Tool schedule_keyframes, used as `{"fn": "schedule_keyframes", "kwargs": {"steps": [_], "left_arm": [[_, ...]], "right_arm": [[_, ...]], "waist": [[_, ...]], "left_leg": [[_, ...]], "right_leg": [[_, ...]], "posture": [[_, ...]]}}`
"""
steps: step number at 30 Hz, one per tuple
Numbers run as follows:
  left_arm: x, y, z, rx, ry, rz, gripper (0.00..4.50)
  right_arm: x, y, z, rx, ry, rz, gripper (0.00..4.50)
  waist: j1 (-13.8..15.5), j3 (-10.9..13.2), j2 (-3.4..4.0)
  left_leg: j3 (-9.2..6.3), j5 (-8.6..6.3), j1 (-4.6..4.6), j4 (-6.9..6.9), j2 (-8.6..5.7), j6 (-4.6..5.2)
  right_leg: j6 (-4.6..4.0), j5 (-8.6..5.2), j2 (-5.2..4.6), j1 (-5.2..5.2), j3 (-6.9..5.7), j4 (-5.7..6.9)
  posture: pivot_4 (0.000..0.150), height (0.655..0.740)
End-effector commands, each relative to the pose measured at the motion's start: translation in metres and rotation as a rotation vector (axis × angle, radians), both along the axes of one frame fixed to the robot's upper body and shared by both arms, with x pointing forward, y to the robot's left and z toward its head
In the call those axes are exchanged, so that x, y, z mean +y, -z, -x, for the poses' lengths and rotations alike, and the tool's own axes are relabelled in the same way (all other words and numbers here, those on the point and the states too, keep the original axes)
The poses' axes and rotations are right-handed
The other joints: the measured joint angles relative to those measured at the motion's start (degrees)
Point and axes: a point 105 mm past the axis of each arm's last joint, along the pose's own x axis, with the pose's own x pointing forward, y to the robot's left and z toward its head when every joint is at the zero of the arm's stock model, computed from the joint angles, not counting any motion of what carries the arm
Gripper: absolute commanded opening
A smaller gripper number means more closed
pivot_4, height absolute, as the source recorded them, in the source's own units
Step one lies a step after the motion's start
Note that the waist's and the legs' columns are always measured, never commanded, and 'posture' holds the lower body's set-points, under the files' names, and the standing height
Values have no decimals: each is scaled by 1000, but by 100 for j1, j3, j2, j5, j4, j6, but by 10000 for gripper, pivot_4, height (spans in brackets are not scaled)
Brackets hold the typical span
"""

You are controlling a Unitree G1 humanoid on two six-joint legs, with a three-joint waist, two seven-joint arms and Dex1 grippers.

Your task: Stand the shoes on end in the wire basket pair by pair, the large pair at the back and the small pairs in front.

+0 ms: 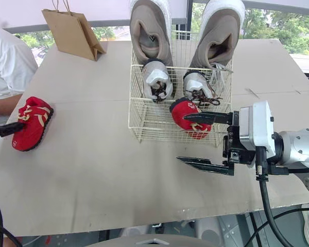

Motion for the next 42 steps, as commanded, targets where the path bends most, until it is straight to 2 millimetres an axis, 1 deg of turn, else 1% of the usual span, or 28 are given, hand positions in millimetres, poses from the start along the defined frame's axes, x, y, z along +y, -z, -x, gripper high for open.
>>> {"fn": "schedule_keyframes", "kwargs": {"steps": [1, 4, 5, 6, 8, 9, 11, 13, 14, 16, 18, 20, 22, 23, 25, 27, 28, 29, 30, 31, 33, 35, 37, 39, 40, 42], "left_arm": [[-18, 4, -8, 31, 104, 46, 43989], [-34, 22, -15, 83, 157, 84, 43989], [-38, 24, -16, 82, 172, 108, 38662], [-41, 25, -17, 81, 182, 126, 37984], [-52, 26, -18, 72, 221, 216, 30741], [-57, 25, -18, 66, 244, 258, 25021], [-65, 21, -18, 34, 282, 336, 17121], [-70, 10, -20, -28, 302, 414, 10578], [-72, 3, -20, -60, 312, 460, 9448], [-78, -12, -18, -103, 340, 575, 8983], [-86, -21, -15, -105, 376, 675, 8800], [-96, -18, -11, -63, 407, 743, 8483], [-108, -6, -4, -1, 432, 770, 8038], [-116, -1, 1, 16, 444, 794, 7910], [-130, 9, 12, 43, 440, 803, 7910], [-138, 21, 22, 58, 417, 726, 7910], [-142, 25, 27, 62, 412, 689, 12815], [-142, 31, 31, 73, 398, 616, 18129], [-142, 34, 33, 76, 388, 556, 20586], [-141, 34, 35, 77, 386, 507, 25029], [-136, 31, 35, 64, 371, 414, 34255], [-135, 22, 36, 69, 407, 326, 43070], [-137, 15, 37, 88, 452, 295, 43070], [-134, 13, 36, 109, 473, 249, 43070], [-132, 12, 35, 121, 476, 225, 43070], [-119, 7, 30, 133, 460, 135, 43070]], "right_arm": [[-3, -6, 10, -29, -17, 20, 37289], [-4, -8, 13, -7, -6, 27, 37289], [-4, -9, 14, -5, -4, 28, 37755], [-5, -10, 15, -3, -2, 29, 37755], [-5, -10, 16, 0, 7, 35, 37755], [-6, -10, 16, 2, 14, 37, 37755], [-6, -9, 15, 7, 26, 34, 37755], [-6, -7, 13, 10, 32, 32, 37755], [-6, -5, 13, 12, 33, 29, 37755], [-5, -4, 11, 14, 34, 21, 37755], [-5, -2, 9, 16, 31, 17, 37755], [-4, -1, 7, 14, 26, 14, 37755], [-3, 1, 5, 9, 15, 7, 37755], [-2, 1, 4, 6, 10, 2, 37755], [1, 1, 3, 2, 1, -6, 37755], [3, 2, 3, -1, -9, -10, 37755], [4, 2, 3, -2, -13, -13, 37755], [5, 2, 3, -3, -16, -15, 37755], [6, 2, 3, -4, -17, -16, 37755], [6, 2, 2, -5, -18, -17, 37755], [7, 3, 2, -5, -19, -20, 37755], [8, 4, 2, -7, -18, -24, 37755], [10, 4, 2, -10, -17, -32, 37755], [11, 4, 1, -13, -15, -37, 37755], [11, 5, 1, -15, -13, -37, 37755], [11, 4, 1, -20, -8, -38, 37755]], "waist": [[21, -5, -7], [45, -9, -1], [42, -10, -2], [41, -10, 0], [40, -16, 8], [40, -16, 8], [44, -18, 10], [63, -18, 10], [70, -18, 9], [75, -17, -1], [74, -17, -2], [72, -19, -6], [35, -18, -3], [-8, -17, -3], [-60, -17, -2], [-77, -16, -3], [-69, -17, -7], [-59, -18, -10], [-50, -17, -9], [-41, -16, -3], [-28, -14, 14], [-31, -13, 17], [-38, -8, 24], [-36, -4, 32], [-33, -1, 39], [-25, 2, 45]], "left_leg": [[-1, 0, 0, 1, -1, 0], [2, -13, 5, 3, -4, 22], [2, -13, 7, 5, -4, 23], [0, -13, 7, 6, -2, 24], [-2, -12, 11, 7, 0, 23], [-3, -11, 12, 8, 4, 22], [-3, -11, 12, 11, 8, 21], [-10, -13, 1, 28, 8, 24], [-10, -13, -1, 32, 8, 25], [-14, -20, -16, 57, 14, 36], [-12, -27, -25, 76, 17, 46], [-10, -31, -29, 84, 15, 53], [-6, -32, -29, 86, 15, 54], [-5, -32, -26, 86, 16, 53], [-11, -18, -24, 85, 16, 30], [-17, -18, -22, 84, 17, 26], [-19, -18, -22, 84, 17, 24], [-27, -17, -21, 84, 16, 19], [-31, -18, -18, 84, 16, 13], [-34, -27, -15, 83, 16, -10], [-32, -31, -5, 80, 13, -14], [-33, -30, 4, 80, 14, -18], [-34, -26, 8, 80, 22, -27], [-34, -24, 8, 80, 24, -30], [-33, -24, 8, 80, 24, -30], [-31, -24, 4, 80, 22, -29]], "right_leg": [[0, 0, -1, 0, 0, 0], [1, 0, -6, 2, 3, 4], [0, 0, -6, 2, 4, 8], [0, 0, -6, 2, 4, 10], [0, 0, -5, 2, 5, 15], [0, 0, -4, 2, 5, 17], [-2, 2, -1, 2, 3, 19], [-2, 2, -1, 2, -2, 19], [-2, 2, -1, 2, -2, 19], [-2, 2, 2, 2, -8, 19], [0, 2, 4, 2, -9, 19], [1, 2, 3, 2, -8, 18], [1, 2, 0, 2, -5, 17], [0, 3, -18, 2, 0, 22], [-1, 3, -41, 3, 9, 26], [-2, 3, -54, 2, 6, 31], [-2, 2, -56, 0, 3, 34], [-3, 2, -60, 1, -5, 44], [-4, 1, -60, 1, -8, 46], [-4, 1, -62, 1, -11, 50], [-5, 0, -73, 2, -15, 59], [-4, 0, -84, 1, -38, 64], [-5, 1, -96, 1, -74, 65], [-11, 5, -113, -4, -113, 65], [-11, 5, -121, -4, -127, 66], [-10, 5, -132, -8, -147, 67]], "posture": [[1500, 7400], [1500, 7400], [1500, 7400], [1500, 7400], [1500, 7400], [1500, 7400], [1500, 7400], [1500, 7400], [1500, 7400], [1500, 7400], [1500, 7400], [1500, 7400], [1500, 7400], [1500, 7400], [1500, 7400], [1500, 7400], [1500, 7400], [1500, 7400], [1500, 7400], [1500, 7400], [1500, 7400], [1500, 7400], [1500, 7400], [1500, 7400], [1500, 7400], [1500, 7400]]}}
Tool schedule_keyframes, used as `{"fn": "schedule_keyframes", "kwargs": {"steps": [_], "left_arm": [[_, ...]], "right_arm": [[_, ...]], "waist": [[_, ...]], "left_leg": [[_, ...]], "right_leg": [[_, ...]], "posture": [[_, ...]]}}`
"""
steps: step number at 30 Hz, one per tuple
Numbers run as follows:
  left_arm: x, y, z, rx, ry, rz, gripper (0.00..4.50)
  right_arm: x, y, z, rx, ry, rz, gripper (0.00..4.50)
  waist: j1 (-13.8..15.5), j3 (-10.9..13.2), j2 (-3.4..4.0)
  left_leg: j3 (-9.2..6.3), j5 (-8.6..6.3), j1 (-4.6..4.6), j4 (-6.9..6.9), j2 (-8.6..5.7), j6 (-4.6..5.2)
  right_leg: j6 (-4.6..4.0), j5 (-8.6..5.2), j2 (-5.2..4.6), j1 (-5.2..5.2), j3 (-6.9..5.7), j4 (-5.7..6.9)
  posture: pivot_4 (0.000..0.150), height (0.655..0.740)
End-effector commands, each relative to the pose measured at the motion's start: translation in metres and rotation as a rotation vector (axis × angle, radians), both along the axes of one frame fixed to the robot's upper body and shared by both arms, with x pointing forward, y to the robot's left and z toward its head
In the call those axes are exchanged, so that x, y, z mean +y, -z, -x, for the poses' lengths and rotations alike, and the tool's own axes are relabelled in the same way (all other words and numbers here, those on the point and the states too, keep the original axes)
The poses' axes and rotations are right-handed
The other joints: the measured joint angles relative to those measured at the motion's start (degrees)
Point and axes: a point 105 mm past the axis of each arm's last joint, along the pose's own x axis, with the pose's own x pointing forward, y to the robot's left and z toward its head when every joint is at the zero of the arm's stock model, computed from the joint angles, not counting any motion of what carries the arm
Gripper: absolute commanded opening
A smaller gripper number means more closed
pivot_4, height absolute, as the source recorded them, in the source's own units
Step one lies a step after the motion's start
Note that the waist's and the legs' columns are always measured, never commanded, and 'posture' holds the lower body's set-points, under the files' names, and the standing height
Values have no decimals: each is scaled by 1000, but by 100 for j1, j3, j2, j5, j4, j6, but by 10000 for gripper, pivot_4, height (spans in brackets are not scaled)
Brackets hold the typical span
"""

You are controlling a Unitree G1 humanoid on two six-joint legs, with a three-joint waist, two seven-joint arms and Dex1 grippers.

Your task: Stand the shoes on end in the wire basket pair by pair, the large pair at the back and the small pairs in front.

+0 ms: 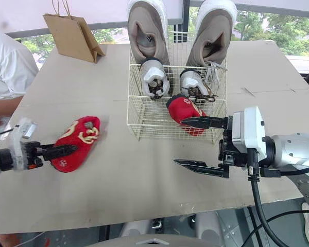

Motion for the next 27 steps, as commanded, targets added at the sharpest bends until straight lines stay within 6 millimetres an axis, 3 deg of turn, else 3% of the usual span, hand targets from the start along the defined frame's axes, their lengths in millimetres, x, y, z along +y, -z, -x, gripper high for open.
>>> {"fn": "schedule_keyframes", "kwargs": {"steps": [1, 5, 8, 11, 16, 19, 23, 27], "left_arm": [[17, -12, -7, -29, 4, -132, 43070], [19, -21, -16, -45, 26, -116, 43070], [7, -27, -28, -49, 68, -50, 43070], [4, -15, -26, 23, 125, -104, 43070], [8, 2, -16, 105, 182, -147, 24683], [15, 6, -13, 111, 175, -160, 17331], [16, 2, -16, 49, 141, -120, 3657], [7, -18, -18, -25, 82, 42, 2511]], "right_arm": [[3, -7, 5, -57, -8, -11, 37755], [3, -7, 5, -58, 5, -11, 37755], [2, -6, 5, -58, 19, -11, 37755], [2, -6, 5, -59, 23, -8, 37755], [1, -6, 5, -54, 29, 1, 37755], [0, -7, 5, -51, 29, 2, 37755], [1, -6, 3, -49, 24, 2, 37755], [1, -6, 2, -49, 18, 3, 37755]], "waist": [[10, 0, 0], [21, 2, 1], [49, 1, -2], [38, 1, -2], [13, 1, 0], [-9, 0, 4], [-12, 0, 5], [-3, 1, 5]], "left_leg": [[-2, -1, -6, -1, -1, 1], [8, 4, -15, -5, -4, 4], [10, 2, -15, -5, -7, 10], [20, 3, -11, -5, -7, 15], [22, 4, -9, -5, -6, 21], [28, -1, -9, -5, -6, 26], [34, -3, -6, -5, -5, 31], [33, -4, -7, -5, -4, 30]], "right_leg": [[1, -1, 0, -2, -5, 0], [0, 0, 3, -6, -27, -1], [2, 0, 10, -4, -30, -1], [3, 0, 28, -4, -20, -1], [3, 0, 30, -6, -15, -1], [3, -1, 27, -6, -10, -3], [4, -1, 8, -7, -4, -4], [4, -1, 7, -8, -6, -4]], "posture": [[1500, 7400], [1500, 7400], [1500, 7400], [1500, 7400], [1500, 7400], [1500, 7400], [1500, 7400], [1500, 7400]]}}
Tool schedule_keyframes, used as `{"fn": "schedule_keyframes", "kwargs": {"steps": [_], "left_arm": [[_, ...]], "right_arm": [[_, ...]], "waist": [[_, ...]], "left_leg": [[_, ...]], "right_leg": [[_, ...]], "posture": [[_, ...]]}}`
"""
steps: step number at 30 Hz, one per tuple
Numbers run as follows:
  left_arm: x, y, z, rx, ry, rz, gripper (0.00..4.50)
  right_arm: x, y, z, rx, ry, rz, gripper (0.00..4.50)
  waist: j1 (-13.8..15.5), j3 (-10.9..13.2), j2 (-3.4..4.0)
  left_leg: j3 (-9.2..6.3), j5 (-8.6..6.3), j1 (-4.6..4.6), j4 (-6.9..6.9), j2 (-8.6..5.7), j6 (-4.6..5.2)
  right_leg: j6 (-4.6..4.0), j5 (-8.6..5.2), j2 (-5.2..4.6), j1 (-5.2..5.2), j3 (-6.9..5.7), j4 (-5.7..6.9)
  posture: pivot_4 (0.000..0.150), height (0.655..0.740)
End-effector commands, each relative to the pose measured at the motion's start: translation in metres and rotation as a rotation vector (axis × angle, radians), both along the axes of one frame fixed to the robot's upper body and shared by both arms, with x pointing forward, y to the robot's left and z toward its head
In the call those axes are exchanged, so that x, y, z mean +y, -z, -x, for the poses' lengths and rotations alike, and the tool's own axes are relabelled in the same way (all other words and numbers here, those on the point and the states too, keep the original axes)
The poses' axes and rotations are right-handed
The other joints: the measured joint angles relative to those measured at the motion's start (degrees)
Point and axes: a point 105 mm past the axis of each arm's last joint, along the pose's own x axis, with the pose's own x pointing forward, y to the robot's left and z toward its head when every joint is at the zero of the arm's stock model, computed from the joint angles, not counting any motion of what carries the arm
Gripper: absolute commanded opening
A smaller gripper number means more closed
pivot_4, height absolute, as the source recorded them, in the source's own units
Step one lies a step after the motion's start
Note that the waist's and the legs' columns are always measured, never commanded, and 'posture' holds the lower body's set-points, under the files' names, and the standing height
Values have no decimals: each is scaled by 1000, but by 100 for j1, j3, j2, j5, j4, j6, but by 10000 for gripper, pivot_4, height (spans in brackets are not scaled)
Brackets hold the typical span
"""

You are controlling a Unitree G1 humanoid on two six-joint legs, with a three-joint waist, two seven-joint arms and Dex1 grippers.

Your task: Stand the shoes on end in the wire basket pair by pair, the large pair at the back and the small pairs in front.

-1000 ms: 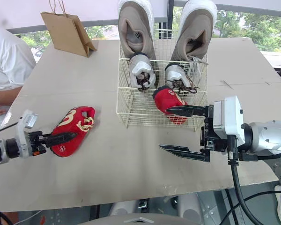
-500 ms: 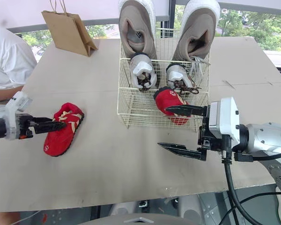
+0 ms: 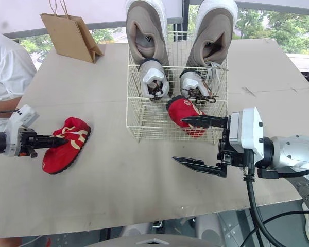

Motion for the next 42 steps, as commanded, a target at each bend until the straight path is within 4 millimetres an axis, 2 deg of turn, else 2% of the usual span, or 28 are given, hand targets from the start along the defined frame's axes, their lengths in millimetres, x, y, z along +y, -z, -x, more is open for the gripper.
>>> {"fn": "schedule_keyframes", "kwargs": {"steps": [1, 3, 5, 8, 10, 12, 13, 15, 17, 20, 23, 27, 31, 35, 39, 42], "left_arm": [[-13, -19, 0, -46, -43, 192, 2508], [-24, -40, -3, -101, -50, 302, 2448], [-43, -64, -4, -177, -13, 402, 2333], [-92, -111, -9, -367, 115, 562, 2235], [-131, -142, -9, -584, 210, 640, 2232], [-155, -169, -11, -803, 188, 709, 2232], [-166, -175, -10, -871, 177, 714, 2232], [-192, -169, 0, -1000, 227, 582, 2232], [-211, -160, 13, -1082, 278, 541, 2232], [-226, -144, 24, -1233, 327, 422, 2232], [-231, -131, 28, -1381, 296, 346, 2232], [-237, -111, 18, -1508, 245, 259, 2232], [-254, -90, 5, -1593, 225, 208, 2232], [-262, -76, -4, -1672, 214, 143, 2232], [-268, -61, -10, -1716, 229, 101, 2232], [-270, -42, -10, -1691, 280, 77, 2232]], "right_arm": [[0, -6, 2, -33, -16, 1, 37755], [-1, -6, 2, -33, -16, 1, 37755], [-2, -6, 0, -34, -7, -5, 37755], [-7, -7, -5, -29, 38, -23, 37755], [-14, -6, -7, -26, 82, -19, 37755], [-19, -5, -7, -20, 115, -17, 37755], [-22, -5, -8, -18, 125, -16, 37755], [-25, -5, -8, -18, 142, -14, 37755], [-26, -5, -8, -18, 150, -12, 37755], [-26, -5, -7, -17, 154, -8, 37755], [-27, -7, -5, -18, 156, -1, 37755], [-27, -6, -4, -7, 167, 8, 37755], [-29, -8, -3, 1, 177, 22, 37755], [-31, -9, 0, 12, 180, 39, 37755], [-31, -8, 0, 22, 200, 38, 37755], [-35, -7, 0, 39, 223, 20, 37755]], "waist": [[5, 1, -1], [24, 3, -7], [51, 4, -25], [136, 5, -34], [162, 2, -38], [176, 1, -40], [171, 2, -44], [89, 1, -47], [6, -1, -37], [7, 0, -36], [28, -1, -35], [69, -6, -31], [141, -7, -30], [165, -7, -32], [195, -8, -32], [197, -12, -31]], "left_leg": [[-1, 0, -1, 0, 0, 0], [-5, 1, -3, 0, 0, 1], [-13, 2, -5, 2, 0, -2], [-23, 4, -5, 6, -2, -6], [-39, 24, -4, 16, -10, -21], [-46, 26, 2, 17, -25, -17], [-48, 27, 3, 17, -29, -15], [-39, 28, 11, 16, -30, -14], [-24, 29, 20, 11, -24, -15], [-7, 32, 40, 0, -6, -21], [-15, 25, 41, 0, 2, -9], [-13, 21, 39, 10, 0, -15], [-13, 22, 30, 13, -4, 1], [-23, 11, 12, 13, -1, 21], [-25, 9, 10, 13, -2, 25], [-23, 9, 12, 15, -2, 25]], "right_leg": [[0, 0, 1, 0, -1, 0], [2, -1, 2, 0, -4, 0], [2, -1, 2, 2, -11, 1], [3, 0, 4, 13, -17, 1], [4, 1, 14, 35, -11, -3], [18, 18, 4, 50, -3, 0], [7, 28, -2, 55, -2, -3], [8, 30, -21, 55, 6, 0], [7, 30, 7, 52, 12, 6], [-3, 24, 43, 53, 35, 11], [-9, 4, 55, 53, 34, 12], [-10, 7, 51, 53, 34, 10], [-8, 8, 49, 49, 25, 5], [-28, 21, 51, 45, 12, -11], [-30, 22, 48, 47, 1, -15], [-6, 9, 46, 51, -1, -16]], "posture": [[1500, 7400], [1500, 7400], [1500, 7400], [1500, 7400], [1500, 7400], [1500, 7400], [1500, 7400], [1500, 7400], [1500, 7400], [1500, 7400], [1500, 7400], [1500, 7400], [1500, 7400], [1500, 7400], [1500, 7400], [1500, 7400]]}}
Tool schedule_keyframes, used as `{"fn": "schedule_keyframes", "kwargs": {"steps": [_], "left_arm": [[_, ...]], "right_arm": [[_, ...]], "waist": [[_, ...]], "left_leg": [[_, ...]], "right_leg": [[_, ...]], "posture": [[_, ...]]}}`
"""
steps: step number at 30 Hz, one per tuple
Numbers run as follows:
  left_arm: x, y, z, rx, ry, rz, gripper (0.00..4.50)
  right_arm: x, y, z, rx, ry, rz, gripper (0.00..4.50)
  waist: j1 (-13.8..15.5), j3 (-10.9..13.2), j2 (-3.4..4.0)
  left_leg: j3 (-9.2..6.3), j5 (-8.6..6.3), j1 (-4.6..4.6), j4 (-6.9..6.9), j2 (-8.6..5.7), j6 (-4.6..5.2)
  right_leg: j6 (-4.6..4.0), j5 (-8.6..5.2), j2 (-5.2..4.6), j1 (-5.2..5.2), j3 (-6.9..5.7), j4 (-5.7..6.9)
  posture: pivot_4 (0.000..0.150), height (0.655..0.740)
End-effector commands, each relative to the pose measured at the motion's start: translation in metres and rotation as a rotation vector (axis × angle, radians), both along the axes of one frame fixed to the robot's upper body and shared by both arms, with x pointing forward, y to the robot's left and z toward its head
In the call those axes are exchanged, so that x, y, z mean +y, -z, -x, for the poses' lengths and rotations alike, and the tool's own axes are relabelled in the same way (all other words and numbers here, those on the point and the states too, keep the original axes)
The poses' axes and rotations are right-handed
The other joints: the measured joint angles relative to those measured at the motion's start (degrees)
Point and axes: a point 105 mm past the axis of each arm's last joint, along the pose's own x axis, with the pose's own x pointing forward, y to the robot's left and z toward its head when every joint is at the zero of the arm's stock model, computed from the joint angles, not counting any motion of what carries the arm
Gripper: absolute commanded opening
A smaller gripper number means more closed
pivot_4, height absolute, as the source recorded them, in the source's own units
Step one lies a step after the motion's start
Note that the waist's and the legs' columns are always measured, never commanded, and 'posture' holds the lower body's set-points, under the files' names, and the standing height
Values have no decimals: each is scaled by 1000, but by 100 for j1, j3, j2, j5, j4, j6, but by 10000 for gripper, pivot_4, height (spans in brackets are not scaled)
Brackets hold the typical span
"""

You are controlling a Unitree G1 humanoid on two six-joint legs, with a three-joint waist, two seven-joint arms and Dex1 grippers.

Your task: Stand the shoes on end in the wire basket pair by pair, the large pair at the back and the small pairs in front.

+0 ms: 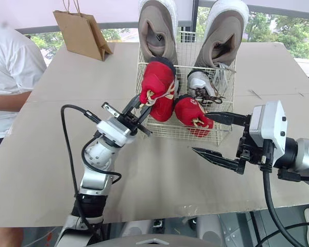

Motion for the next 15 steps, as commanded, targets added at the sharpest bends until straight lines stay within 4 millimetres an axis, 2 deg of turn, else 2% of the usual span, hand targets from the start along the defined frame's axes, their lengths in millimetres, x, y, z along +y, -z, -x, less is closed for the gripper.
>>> {"fn": "schedule_keyframes", "kwargs": {"steps": [1, 8, 13, 14, 15], "left_arm": [[-4, 25, 4, 36, 30, -57, 2232], [10, 54, 7, 255, 49, -71, 2232], [16, 53, 18, 395, 142, -91, 2232], [18, 51, 21, 434, 171, -86, 12426], [19, 47, 26, 465, 208, -90, 16872]], "right_arm": [[-5, -6, 3, -24, 25, -15, 37755], [-13, -3, -2, -5, 49, -39, 37755], [-10, 3, -2, 12, 36, -53, 37755], [-10, 4, -2, 17, 34, -58, 37755], [-11, 5, -2, 22, 34, -61, 37755]], "waist": [[-6, -4, 0], [-45, -8, 7], [-69, -14, 18], [-79, -14, 18], [-79, -14, 19]], "left_leg": [[1, 0, 2, 0, 0, 0], [-1, -1, 1, -1, 6, 0], [0, -2, 4, -3, 10, 0], [0, -2, 4, -4, 11, -1], [0, -2, 3, -5, 13, -1]], "right_leg": [[1, 0, 0, 1, 0, 0], [2, -2, 0, -3, -2, 0], [2, -3, 4, -5, -1, 0], [2, -3, 5, -6, 0, 0], [2, -4, 6, -9, -1, 0]], "posture": [[1500, 7400], [1500, 7400], [1500, 7400], [1500, 7400], [1500, 7400]]}}
